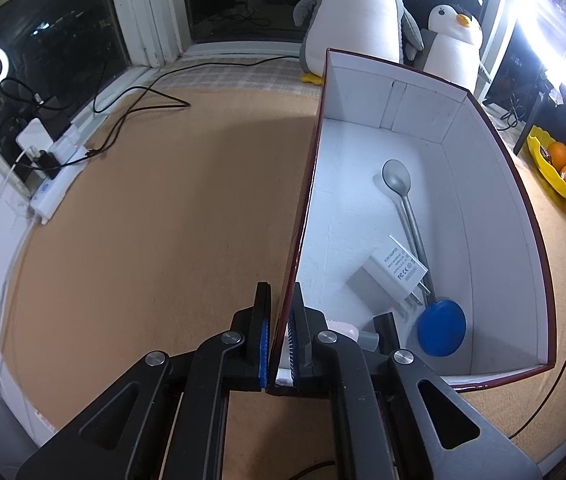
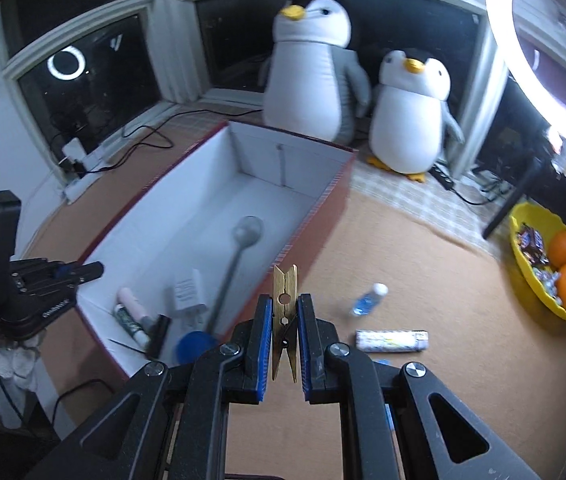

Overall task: Organize rigid objects
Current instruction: 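Carry the wooden clothespin into the box and open the right gripper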

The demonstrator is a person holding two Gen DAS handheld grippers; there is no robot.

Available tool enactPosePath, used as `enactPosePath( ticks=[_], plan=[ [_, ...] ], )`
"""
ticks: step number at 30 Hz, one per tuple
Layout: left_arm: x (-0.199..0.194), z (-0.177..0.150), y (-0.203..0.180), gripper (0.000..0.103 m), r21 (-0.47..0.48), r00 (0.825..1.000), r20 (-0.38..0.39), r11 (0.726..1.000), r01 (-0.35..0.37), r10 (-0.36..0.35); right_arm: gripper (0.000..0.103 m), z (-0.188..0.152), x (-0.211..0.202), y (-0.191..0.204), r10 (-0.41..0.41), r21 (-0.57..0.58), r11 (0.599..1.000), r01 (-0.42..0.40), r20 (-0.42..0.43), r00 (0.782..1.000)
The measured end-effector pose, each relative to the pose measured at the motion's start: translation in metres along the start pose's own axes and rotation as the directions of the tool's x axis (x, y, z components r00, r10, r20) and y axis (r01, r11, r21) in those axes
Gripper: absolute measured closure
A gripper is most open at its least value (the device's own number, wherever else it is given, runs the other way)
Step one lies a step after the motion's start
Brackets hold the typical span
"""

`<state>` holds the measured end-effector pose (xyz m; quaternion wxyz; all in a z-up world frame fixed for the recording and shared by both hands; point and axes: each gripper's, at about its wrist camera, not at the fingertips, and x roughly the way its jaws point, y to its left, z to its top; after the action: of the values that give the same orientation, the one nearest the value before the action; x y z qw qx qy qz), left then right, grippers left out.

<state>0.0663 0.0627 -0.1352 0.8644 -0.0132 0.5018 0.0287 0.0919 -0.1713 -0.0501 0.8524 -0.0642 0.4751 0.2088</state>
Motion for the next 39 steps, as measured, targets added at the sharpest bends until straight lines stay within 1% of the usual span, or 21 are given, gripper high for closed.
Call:
enactPosePath(
  ticks=[2, 8, 16, 22, 23, 24, 25, 26, 27, 29, 33, 39],
  plan=[
    [-0.001, -0.001, 0.000, 0.096, -0.001, 1.000, 0.003, 1.000, -0.001, 0.001, 0.092, 0.002, 0.004, 0.014, 0.020, -0.019, 1.000, -0.020, -0.011, 1.000],
    [-0.002, -0.002, 0.001, 0.096, -0.009, 1.000, 0.008, 1.000, 0.001, -0.001, 0.092, 0.004, 0.023, 0.038, 0.063, -0.053, 0.996, -0.065, -0.041, 0.997],
    [-0.002, -0.002, 0.001, 0.096, -0.014, 1.000, 0.008, 1.000, 0.001, -0.001, 0.092, 0.004, 0.043, 0.055, 0.082, -0.069, 0.994, -0.087, -0.075, 0.994],
    [-0.002, -0.002, 0.002, 0.096, -0.015, 1.000, 0.008, 1.000, 0.001, -0.001, 0.092, 0.003, 0.052, 0.063, 0.076, -0.093, 0.992, -0.084, -0.090, 0.993],
    [-0.002, -0.001, 0.002, 0.096, -0.016, 1.000, 0.008, 1.000, 0.001, -0.001, 0.090, 0.003, 0.051, 0.064, 0.073, -0.096, 0.992, -0.081, -0.085, 0.994],
    [-0.002, -0.002, 0.001, 0.096, -0.015, 1.000, 0.008, 1.000, 0.000, 0.000, 0.083, 0.003, 0.051, 0.065, 0.071, -0.101, 0.992, -0.079, -0.084, 0.994],
    [-0.002, -0.001, 0.001, 0.096, -0.014, 1.000, 0.009, 1.000, 0.000, 0.001, 0.079, 0.004, 0.050, 0.065, 0.071, -0.100, 0.992, -0.079, -0.078, 0.994],
    [-0.002, -0.001, 0.002, 0.096, -0.013, 1.000, 0.008, 1.000, 0.000, 0.000, 0.073, 0.004, 0.048, 0.065, 0.072, -0.098, 0.992, -0.078, -0.067, 0.995],
    [-0.002, -0.002, 0.002, 0.096, -0.013, 1.000, 0.008, 1.000, 0.000, 0.000, 0.072, 0.004, 0.046, 0.064, 0.073, -0.096, 0.992, -0.079, -0.060, 0.996],
    [-0.002, -0.002, 0.003, 0.096, -0.011, 1.000, 0.007, 1.000, -0.001, 0.001, 0.071, 0.004, 0.044, 0.062, 0.077, -0.087, 0.993, -0.082, -0.057, 0.995],
    [-0.002, -0.002, 0.003, 0.096, -0.012, 1.000, 0.008, 1.000, -0.001, 0.001, 0.064, 0.004, 0.039, 0.055, 0.073, -0.065, 0.995, -0.075, -0.042, 0.996],
    [-0.001, -0.002, 0.003, 0.096, -0.009, 1.000, 0.006, 1.000, -0.002, 0.002, 0.062, 0.001, 0.030, 0.039, 0.059, -0.022, 0.998, -0.060, -0.022, 0.998]
  ],
)
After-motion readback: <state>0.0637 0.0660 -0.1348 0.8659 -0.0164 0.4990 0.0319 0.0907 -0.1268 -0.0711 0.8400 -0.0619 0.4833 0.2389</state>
